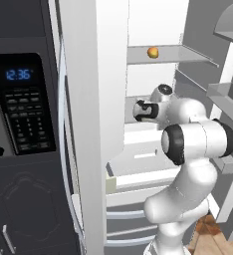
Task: Place the cold items (mango and lime) from the fridge in one tupperware on the dining counter. Place the warm items (hot dog and kebab skewer) in the stove area in another tupperware.
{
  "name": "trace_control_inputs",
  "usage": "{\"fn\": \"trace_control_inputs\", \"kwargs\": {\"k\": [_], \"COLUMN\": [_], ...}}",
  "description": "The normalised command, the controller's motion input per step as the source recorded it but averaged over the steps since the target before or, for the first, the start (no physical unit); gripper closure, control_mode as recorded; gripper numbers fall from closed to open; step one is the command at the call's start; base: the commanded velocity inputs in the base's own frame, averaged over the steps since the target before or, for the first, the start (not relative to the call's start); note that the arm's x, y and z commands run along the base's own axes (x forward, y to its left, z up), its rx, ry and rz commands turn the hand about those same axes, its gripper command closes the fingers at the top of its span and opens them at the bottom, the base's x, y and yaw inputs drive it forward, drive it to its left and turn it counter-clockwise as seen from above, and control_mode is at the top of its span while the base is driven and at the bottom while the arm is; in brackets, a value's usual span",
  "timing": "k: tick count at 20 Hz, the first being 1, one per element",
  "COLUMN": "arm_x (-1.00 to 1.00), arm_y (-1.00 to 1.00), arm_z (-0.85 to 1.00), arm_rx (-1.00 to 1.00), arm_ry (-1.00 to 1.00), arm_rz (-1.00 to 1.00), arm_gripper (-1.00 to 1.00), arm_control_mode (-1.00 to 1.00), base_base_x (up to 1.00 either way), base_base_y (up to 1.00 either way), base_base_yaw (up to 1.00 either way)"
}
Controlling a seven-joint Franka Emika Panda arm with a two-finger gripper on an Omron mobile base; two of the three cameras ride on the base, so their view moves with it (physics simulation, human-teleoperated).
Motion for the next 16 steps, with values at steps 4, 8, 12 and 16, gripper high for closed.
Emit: {"fn": "trace_control_inputs", "kwargs": {"k": [4, 8, 12, 16], "arm_x": [-1.0, -0.95, -0.74, -0.64], "arm_y": [0.0, 0.0, 0.0, 0.0], "arm_z": [0.4, 0.63, 0.76, 0.67], "arm_rx": [0.02, 0.05, 0.0, -0.01], "arm_ry": [-0.04, 0.15, 0.31, 0.42], "arm_rz": [0.0, 0.0, 0.0, 0.0], "arm_gripper": [1.0, 1.0, 1.0, 1.0], "arm_control_mode": [-1.0, -1.0, -1.0, -1.0], "base_base_x": [0.0, 0.0, 0.0, 0.0], "base_base_y": [0.0, 0.0, 0.0, 0.0], "base_base_yaw": [0.0, 0.0, 0.0, 0.0]}}
